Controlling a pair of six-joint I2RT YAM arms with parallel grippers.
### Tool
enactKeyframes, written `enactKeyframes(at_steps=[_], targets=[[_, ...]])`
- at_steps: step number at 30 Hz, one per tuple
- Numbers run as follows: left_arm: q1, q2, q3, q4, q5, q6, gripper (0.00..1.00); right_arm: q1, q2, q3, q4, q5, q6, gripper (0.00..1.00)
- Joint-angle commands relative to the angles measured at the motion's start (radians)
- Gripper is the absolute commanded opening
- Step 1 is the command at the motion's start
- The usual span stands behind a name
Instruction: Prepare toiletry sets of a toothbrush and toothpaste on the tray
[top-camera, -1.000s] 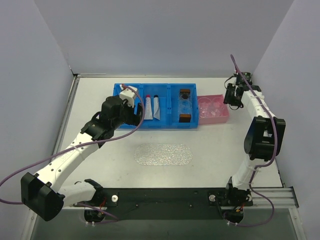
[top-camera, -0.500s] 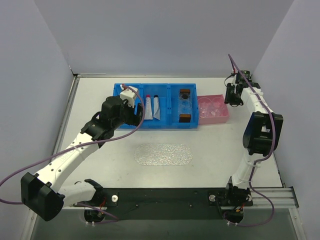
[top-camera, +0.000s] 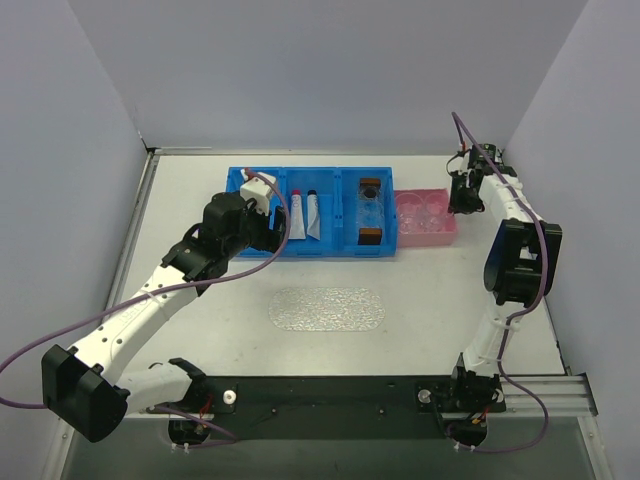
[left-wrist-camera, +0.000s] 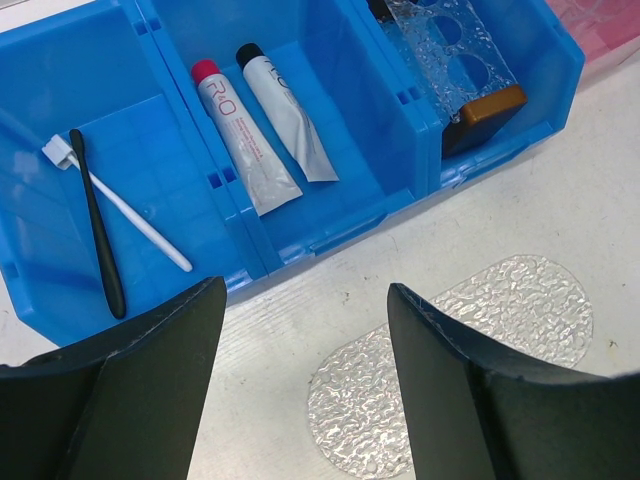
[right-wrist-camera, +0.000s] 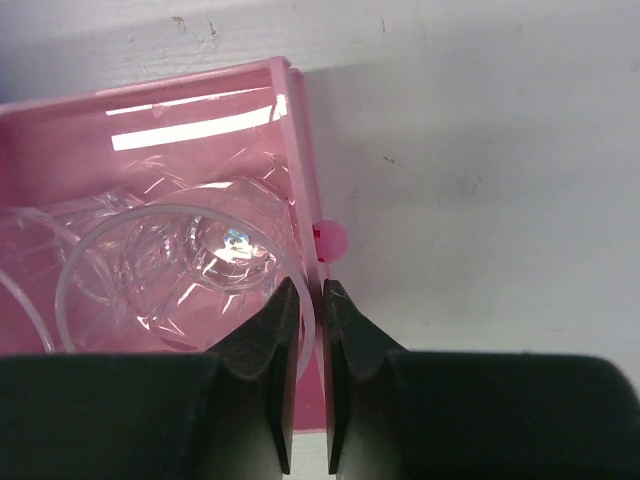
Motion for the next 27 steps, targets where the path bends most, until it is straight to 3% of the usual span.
enactKeyframes(at_steps=[1, 6, 17, 27], targets=[[-0.004, -0.011, 0.024, 0.031, 0.012, 0.002, 0.76, -0.003, -0.004, 0.042, -0.026, -0.006, -0.007, 0.04], [-0.003, -0.014, 0.022, 0.029, 0.012, 0.002, 0.76, -0.004, -0.02, 0.042, -0.027, 0.01, -0.004, 0.03], [-0.004, -0.007, 0.022, 0.028, 0.02, -0.001, 0.76, -0.003, -0.033, 0.055, -0.036, 0.026, -0.004, 0.2], [-0.004, -0.006, 0.022, 0.029, 0.021, -0.004, 0.76, 0.0, -0.041, 0.048, -0.038, 0.038, -0.007, 0.15]])
